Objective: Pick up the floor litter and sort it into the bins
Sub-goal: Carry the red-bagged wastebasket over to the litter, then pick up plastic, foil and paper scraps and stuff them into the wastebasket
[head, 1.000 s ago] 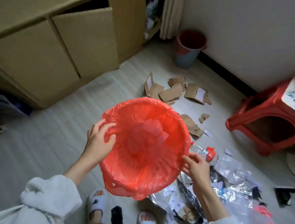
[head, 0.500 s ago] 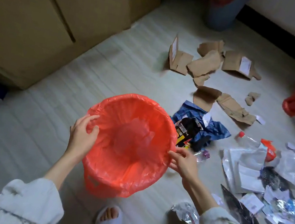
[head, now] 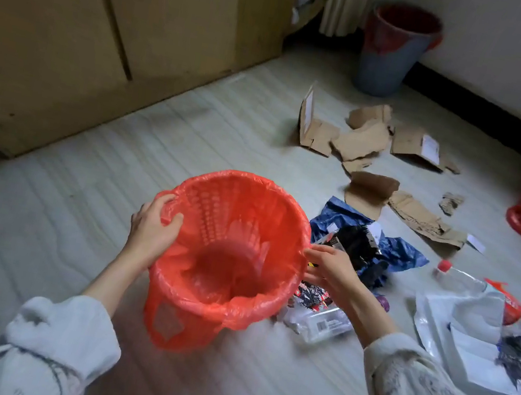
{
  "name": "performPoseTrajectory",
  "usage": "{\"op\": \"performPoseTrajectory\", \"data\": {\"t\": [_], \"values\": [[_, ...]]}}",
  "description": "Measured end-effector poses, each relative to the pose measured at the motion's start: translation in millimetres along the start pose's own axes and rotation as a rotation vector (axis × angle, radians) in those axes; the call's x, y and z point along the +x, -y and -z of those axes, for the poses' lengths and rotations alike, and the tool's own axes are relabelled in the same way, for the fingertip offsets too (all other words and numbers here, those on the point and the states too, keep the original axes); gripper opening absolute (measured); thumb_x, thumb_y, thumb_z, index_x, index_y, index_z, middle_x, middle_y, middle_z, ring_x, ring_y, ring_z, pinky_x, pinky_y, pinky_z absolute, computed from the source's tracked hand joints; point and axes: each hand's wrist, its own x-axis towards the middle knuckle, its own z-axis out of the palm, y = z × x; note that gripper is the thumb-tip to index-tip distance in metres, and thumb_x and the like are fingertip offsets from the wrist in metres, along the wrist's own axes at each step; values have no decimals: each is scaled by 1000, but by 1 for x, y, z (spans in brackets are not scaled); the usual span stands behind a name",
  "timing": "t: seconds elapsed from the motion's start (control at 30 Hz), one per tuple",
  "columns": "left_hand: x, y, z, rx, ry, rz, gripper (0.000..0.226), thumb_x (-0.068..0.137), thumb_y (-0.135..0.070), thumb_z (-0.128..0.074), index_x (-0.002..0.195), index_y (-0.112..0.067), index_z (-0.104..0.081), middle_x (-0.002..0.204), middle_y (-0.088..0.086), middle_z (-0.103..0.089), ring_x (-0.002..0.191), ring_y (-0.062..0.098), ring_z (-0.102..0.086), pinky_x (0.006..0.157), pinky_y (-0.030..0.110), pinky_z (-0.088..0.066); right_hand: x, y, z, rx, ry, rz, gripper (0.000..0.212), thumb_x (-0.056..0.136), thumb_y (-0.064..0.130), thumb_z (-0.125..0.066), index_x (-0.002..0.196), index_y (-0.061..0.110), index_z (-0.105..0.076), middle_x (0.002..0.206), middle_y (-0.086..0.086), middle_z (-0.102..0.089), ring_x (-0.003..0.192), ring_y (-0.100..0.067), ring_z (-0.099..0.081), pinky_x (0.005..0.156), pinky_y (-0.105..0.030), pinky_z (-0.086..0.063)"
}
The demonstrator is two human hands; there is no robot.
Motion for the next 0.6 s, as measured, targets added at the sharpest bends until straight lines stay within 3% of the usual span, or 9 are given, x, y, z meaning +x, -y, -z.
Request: {"op": "performPoseTrajectory", "data": {"t": [0.13, 0.23, 0.33, 0.43, 0.53, 0.6], "values": [[-23, -6, 0, 32, -76, -80, 42, 85, -10, -60, 126, -10, -54, 137, 17, -45, 130, 32, -37, 109, 33, -22, -23, -11, 5, -189, -45, 74, 30, 92, 16, -56, 120, 7, -60, 108, -8, -60, 91, -20, -52, 68, -29, -49], [-49, -27, 7, 12, -66, -165, 38, 85, -7, -59, 122, -8, -57, 138, 20, -41, 132, 33, -33, 110, 33, -20, -61, -9, 16, -253, -46, 92, 33, 95, 19, -52, 125, 6, -56, 120, -12, -57, 105, -30, -55, 73, -31, -48], [-74, -52, 9, -27, -34, -280, 31, 85, -4, -57, 117, -6, -59, 130, 19, -50, 128, 31, -40, 109, 32, -23, -95, -4, 30, -329, -44, 141, 35, 95, 22, -51, 126, 6, -55, 101, -4, -57, 87, -19, -57, 74, -32, -51], [-109, -89, 4, -128, 45, -439, 28, 87, -3, -54, 113, -8, -61, 121, 12, -56, 121, 25, -46, 105, 30, -29, -140, 0, 49, -332, -91, 235, 29, 96, 20, -50, 121, 7, -58, 110, -10, -62, 94, -23, -62, 86, -40, -53], [-150, -119, -15, -122, 245, -556, 28, 89, -8, -53, 116, -13, -60, 121, 4, -55, 117, 16, -48, 102, 26, -33, -180, -14, 71, -340, -141, 285, 26, 95, 20, -50, 118, 10, -59, 102, -8, -63, 83, -17, -59, 73, -28, -52], [-175, -123, -33, -111, 360, -627, 29, 89, -7, -53, 116, -11, -60, 121, 3, -55, 115, 12, -47, 98, 21, -33, -195, -39, 87, -392, -194, 286, 28, 94, 20, -52, 120, 11, -58, 104, -6, -61, 87, -17, -57, 73, -27, -50]]}}
